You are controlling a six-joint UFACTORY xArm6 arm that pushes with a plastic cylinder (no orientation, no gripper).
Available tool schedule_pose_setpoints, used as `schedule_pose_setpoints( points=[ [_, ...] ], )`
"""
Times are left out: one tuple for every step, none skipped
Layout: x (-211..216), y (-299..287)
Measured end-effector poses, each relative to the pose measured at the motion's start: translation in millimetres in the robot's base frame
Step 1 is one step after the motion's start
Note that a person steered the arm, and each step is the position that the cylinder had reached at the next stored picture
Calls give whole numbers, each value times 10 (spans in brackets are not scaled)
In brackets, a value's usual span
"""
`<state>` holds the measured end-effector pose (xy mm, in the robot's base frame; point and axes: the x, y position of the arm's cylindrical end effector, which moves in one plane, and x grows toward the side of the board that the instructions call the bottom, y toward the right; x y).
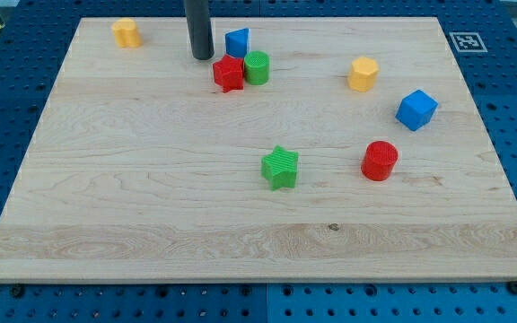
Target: Move the green circle towards the center of the board
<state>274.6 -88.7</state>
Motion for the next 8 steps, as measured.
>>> schedule_pose_setpoints(
  points=[
    [-224,327],
    [-405,647],
    [-403,658],
    [-254,483],
    [-161,371],
    [-57,460],
    [40,528],
    [177,550]
  ],
)
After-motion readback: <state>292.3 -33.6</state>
